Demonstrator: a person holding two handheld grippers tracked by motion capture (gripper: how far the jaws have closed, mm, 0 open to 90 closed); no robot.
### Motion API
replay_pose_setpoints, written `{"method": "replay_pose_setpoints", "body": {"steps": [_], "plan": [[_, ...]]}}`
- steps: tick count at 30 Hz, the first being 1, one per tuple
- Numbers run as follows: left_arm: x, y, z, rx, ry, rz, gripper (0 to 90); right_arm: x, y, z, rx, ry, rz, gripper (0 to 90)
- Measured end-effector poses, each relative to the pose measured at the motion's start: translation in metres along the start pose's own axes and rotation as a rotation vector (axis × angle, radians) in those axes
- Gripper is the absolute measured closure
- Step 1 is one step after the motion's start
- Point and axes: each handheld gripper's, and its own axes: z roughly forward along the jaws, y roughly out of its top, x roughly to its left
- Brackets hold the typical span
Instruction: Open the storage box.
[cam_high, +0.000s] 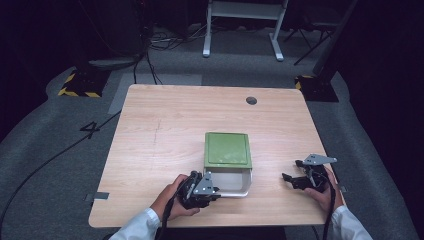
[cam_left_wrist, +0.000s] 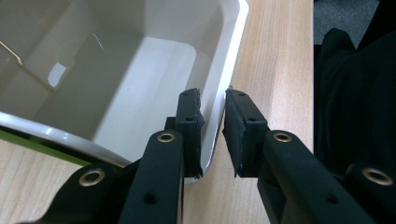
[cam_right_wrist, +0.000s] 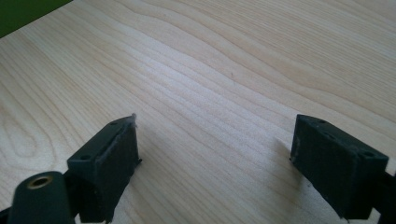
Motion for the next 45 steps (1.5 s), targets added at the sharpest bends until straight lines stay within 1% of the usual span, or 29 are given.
{"method": "replay_pose_setpoints", "body": {"steps": [2,3,5,11,16,18,20,21,32,45], "plan": [[-0.003,-0.002,-0.002,0.007,-0.003,-0.012,76.6,0.0,0.0,0.0,0.001,-0.001,0.002,15.0],[-0.008,-0.004,-0.004,0.007,-0.016,-0.013,76.7,0.0,0.0,0.0,0.0,0.0,0.002,15.0],[-0.012,-0.007,-0.005,0.014,-0.02,-0.017,76.1,0.0,0.0,0.0,0.0,0.0,0.003,15.0],[-0.018,-0.009,-0.006,0.013,-0.02,-0.028,75.4,0.0,0.0,0.0,0.001,0.0,0.003,15.0],[-0.021,-0.012,-0.007,0.002,-0.025,-0.04,75.5,0.0,0.0,0.0,0.001,0.0,0.002,15.0],[-0.025,-0.014,-0.008,0.003,-0.028,-0.049,75.4,0.0,0.0,0.0,0.001,0.0,0.002,15.0],[-0.026,-0.014,-0.008,0.001,-0.032,-0.045,75.4,0.0,0.0,0.0,0.001,0.0,0.002,15.0],[-0.029,-0.015,-0.009,-0.003,-0.035,-0.053,75.2,0.0,0.0,0.0,0.001,-0.001,0.003,15.0],[-0.039,-0.014,-0.01,0.003,-0.032,-0.043,72.9,0.0,0.0,0.0,0.0,0.0,0.003,15.0],[-0.043,-0.014,-0.011,0.01,-0.034,-0.042,72.4,0.0,0.0,0.0,0.0,-0.001,0.004,15.0]]}}
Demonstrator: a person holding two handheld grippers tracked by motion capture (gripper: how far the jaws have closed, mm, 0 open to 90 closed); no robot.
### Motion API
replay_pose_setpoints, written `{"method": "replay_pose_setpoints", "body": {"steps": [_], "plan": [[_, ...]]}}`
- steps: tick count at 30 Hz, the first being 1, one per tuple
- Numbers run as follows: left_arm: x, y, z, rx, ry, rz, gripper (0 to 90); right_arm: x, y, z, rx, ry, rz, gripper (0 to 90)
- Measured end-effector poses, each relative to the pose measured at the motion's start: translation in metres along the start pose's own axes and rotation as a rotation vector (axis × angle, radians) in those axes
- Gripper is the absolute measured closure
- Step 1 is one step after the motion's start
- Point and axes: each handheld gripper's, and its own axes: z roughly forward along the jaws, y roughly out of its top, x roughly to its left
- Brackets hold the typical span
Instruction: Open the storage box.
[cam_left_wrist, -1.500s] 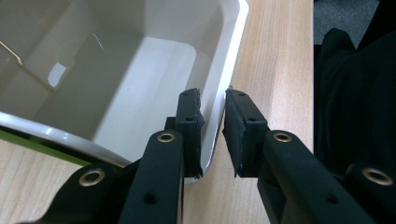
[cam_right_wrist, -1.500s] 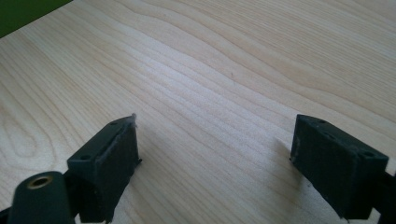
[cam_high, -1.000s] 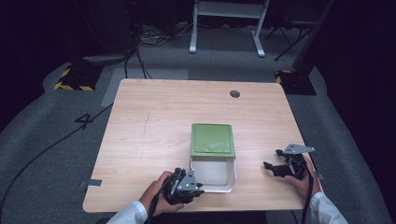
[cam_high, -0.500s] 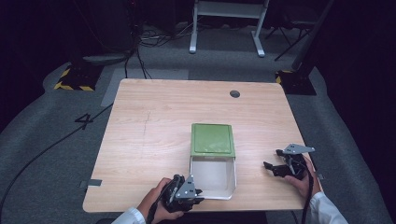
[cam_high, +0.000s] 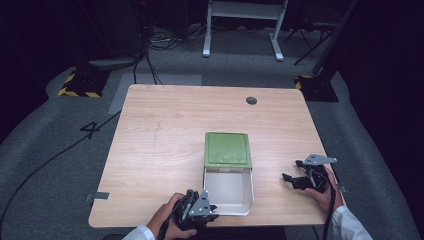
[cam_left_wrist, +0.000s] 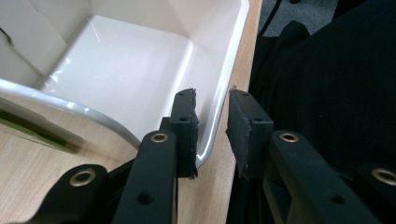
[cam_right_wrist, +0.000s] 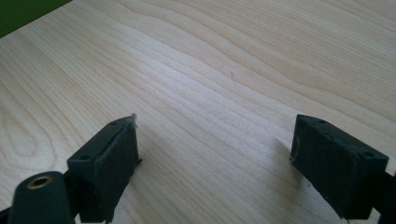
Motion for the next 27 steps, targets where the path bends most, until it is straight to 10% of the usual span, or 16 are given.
{"method": "replay_pose_setpoints", "body": {"steps": [27], "plan": [[-0.0089,-0.0012,-0.003,0.015,-0.01,0.013,69.3,0.0,0.0,0.0,0.0,0.0,0.0,15.0]]}}
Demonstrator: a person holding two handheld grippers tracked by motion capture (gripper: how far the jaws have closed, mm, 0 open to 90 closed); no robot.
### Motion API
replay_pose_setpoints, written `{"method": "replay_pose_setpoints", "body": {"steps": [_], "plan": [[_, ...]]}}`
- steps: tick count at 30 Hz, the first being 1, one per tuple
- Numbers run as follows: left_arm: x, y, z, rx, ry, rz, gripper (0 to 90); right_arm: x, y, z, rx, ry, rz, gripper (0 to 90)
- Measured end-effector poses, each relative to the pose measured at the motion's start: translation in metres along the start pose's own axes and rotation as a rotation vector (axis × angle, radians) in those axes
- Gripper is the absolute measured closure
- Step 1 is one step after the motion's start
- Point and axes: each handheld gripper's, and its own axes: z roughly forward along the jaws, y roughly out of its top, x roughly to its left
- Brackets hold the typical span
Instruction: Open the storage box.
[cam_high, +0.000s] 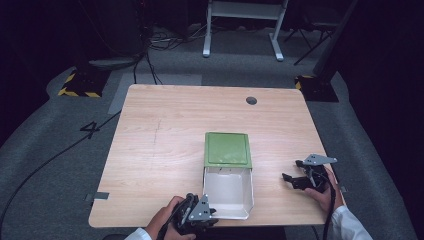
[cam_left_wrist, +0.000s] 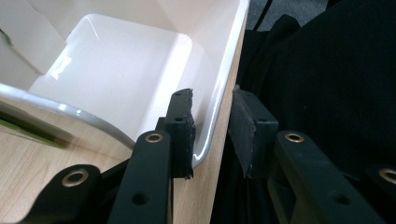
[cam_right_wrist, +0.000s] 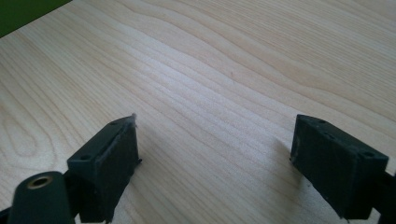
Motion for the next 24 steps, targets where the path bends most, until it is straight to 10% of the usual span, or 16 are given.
{"method": "replay_pose_setpoints", "body": {"steps": [16,24], "plan": [[-0.003,0.001,-0.003,-0.003,-0.013,0.011,67.5,0.0,0.0,0.0,0.0,0.0,0.0,15.0],[-0.002,0.013,-0.028,-0.107,0.008,0.011,52.2,0.0,0.0,0.0,0.0,0.0,0.003,15.0]]}}
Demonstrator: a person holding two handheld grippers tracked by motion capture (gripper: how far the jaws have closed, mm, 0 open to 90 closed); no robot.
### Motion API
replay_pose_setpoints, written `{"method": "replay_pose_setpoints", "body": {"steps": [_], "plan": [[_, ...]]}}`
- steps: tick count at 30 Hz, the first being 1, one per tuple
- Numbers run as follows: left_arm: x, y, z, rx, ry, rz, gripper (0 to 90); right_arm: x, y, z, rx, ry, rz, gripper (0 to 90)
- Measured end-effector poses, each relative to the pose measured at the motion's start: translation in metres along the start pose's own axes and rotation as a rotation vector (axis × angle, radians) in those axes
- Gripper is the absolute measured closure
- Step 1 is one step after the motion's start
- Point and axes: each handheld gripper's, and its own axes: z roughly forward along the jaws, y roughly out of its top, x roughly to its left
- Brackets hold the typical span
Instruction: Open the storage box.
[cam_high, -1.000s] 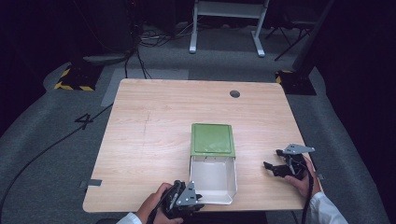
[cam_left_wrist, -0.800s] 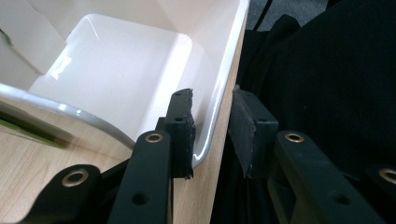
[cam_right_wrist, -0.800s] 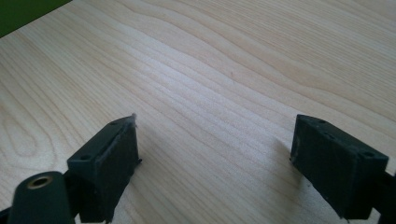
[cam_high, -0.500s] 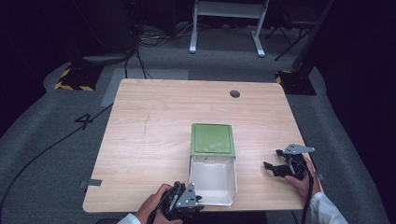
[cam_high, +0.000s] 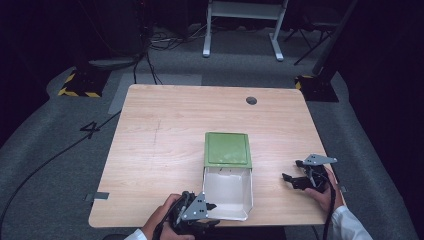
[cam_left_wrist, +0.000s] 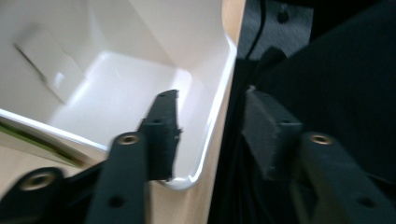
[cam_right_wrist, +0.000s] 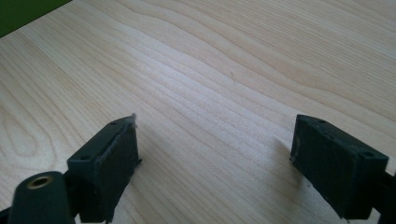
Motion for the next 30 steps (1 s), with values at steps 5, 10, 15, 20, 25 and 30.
{"method": "replay_pose_setpoints", "body": {"steps": [5,10,15,20,25,30], "plan": [[0.002,0.006,-0.015,-0.057,0.024,0.007,46.4,0.0,0.0,0.0,-0.001,-0.001,-0.002,15.0],[0.013,0.005,-0.033,-0.096,0.116,-0.02,40.7,0.0,0.0,0.0,0.0,0.0,-0.003,15.0],[0.026,-0.002,-0.042,-0.104,0.191,-0.051,38.1,0.0,0.0,0.0,0.0,-0.001,-0.003,15.0],[0.037,-0.01,-0.048,-0.081,0.266,-0.072,35.9,0.0,0.0,0.0,0.0,-0.001,-0.003,15.0],[0.048,-0.018,-0.051,-0.058,0.307,-0.097,35.2,0.0,0.0,0.0,0.0,-0.001,-0.003,15.0],[0.06,-0.029,-0.052,-0.03,0.344,-0.117,34.3,0.0,0.0,0.0,0.0,-0.001,-0.003,15.0]]}}
